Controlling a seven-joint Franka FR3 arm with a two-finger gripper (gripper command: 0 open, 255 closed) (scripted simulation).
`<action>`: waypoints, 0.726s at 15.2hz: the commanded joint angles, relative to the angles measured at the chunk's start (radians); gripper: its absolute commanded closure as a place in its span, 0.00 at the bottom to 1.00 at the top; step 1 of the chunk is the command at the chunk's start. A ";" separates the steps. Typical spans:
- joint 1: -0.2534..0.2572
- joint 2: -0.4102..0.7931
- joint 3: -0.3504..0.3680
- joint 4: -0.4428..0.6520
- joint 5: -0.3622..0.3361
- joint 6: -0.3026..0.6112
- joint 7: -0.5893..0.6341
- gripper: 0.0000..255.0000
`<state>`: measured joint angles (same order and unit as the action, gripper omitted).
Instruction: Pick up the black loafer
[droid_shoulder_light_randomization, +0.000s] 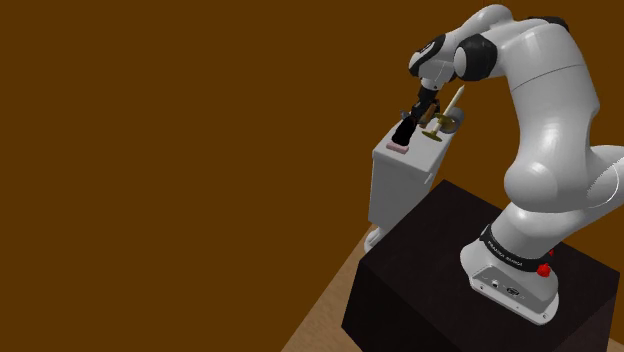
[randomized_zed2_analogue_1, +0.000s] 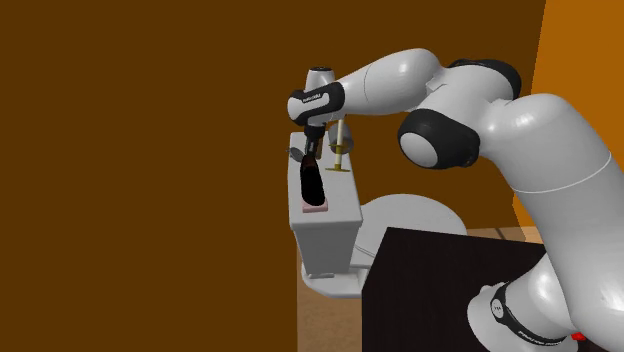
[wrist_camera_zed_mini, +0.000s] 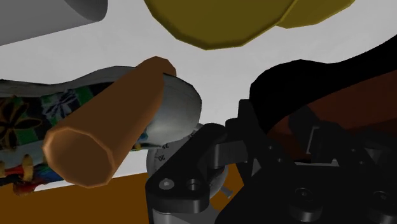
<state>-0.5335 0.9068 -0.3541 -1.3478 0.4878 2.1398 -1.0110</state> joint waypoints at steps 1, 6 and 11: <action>0.000 0.000 0.000 -0.002 0.000 0.002 -0.001 1.00; 0.000 -0.002 0.000 -0.004 0.000 0.002 -0.001 1.00; 0.004 -0.022 -0.007 0.001 -0.007 -0.022 0.007 1.00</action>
<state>-0.5316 0.8962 -0.3581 -1.3389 0.4826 2.1212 -1.0039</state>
